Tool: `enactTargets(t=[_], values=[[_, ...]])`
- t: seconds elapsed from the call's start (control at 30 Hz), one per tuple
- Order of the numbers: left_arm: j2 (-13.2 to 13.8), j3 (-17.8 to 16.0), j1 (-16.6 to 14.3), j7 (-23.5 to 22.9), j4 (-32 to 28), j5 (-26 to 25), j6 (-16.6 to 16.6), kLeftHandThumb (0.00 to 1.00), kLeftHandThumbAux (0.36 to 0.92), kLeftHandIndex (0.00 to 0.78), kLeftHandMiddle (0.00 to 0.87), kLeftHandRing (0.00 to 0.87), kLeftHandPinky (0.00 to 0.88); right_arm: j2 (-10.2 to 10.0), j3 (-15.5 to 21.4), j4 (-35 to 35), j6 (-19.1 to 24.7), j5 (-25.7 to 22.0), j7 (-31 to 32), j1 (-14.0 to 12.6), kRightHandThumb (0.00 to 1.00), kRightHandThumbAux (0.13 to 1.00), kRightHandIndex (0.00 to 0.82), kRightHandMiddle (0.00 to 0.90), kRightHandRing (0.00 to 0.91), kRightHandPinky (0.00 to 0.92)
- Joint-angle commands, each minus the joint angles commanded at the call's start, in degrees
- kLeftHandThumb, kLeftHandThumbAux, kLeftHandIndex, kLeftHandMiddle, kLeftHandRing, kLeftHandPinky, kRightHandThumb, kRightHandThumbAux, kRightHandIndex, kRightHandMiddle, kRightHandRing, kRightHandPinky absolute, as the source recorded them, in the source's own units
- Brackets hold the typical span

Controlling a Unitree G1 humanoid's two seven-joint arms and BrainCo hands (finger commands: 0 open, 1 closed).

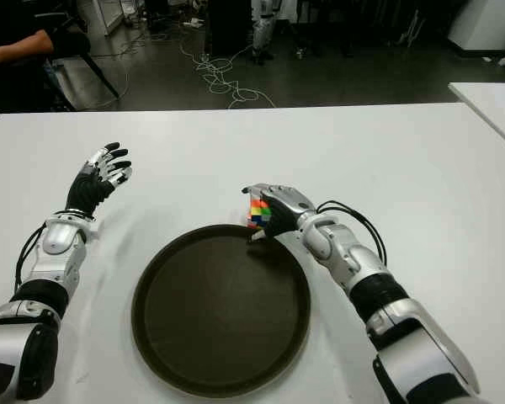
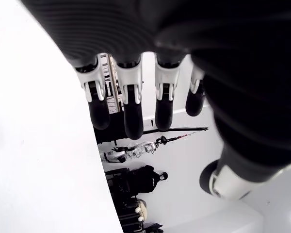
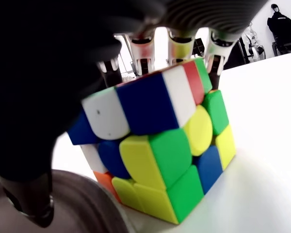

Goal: Pick up the Rubik's Cube and put it in the plate

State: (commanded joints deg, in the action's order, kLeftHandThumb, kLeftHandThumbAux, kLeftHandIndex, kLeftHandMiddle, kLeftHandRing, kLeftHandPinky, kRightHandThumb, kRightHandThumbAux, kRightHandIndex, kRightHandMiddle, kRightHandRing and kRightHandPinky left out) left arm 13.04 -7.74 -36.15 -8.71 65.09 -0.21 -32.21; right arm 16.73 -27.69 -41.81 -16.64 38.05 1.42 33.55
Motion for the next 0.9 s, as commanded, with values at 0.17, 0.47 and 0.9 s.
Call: enactTargets(t=[0.17, 0.47, 0.9], values=[[0.15, 0.00, 0.07, -0.42, -0.04, -0.02, 0.01, 0.211, 0.666, 0.095, 0.156, 0.162, 0.178, -0.47, 0.11, -0.91, 0.46, -0.24, 0.00, 0.27, 0.000, 0.712, 0.155, 0.186, 0.206, 0.216], [0.20, -0.30, 0.13, -1.81, -0.38, -0.57, -0.04, 0.237, 0.682, 0.104, 0.161, 0.167, 0.195, -1.48, 0.55, -2.72, 1.99, -0.20, -1.73, 0.84, 0.000, 0.733, 0.167, 0.196, 0.225, 0.254], [0.28, -0.61, 0.27, -1.88, -0.51, -0.90, -0.20, 0.235, 0.677, 0.102, 0.164, 0.169, 0.199, -2.34, 1.22, -3.68, 4.70, -0.57, -3.33, 1.24, 0.000, 0.768, 0.163, 0.184, 0.205, 0.225]])
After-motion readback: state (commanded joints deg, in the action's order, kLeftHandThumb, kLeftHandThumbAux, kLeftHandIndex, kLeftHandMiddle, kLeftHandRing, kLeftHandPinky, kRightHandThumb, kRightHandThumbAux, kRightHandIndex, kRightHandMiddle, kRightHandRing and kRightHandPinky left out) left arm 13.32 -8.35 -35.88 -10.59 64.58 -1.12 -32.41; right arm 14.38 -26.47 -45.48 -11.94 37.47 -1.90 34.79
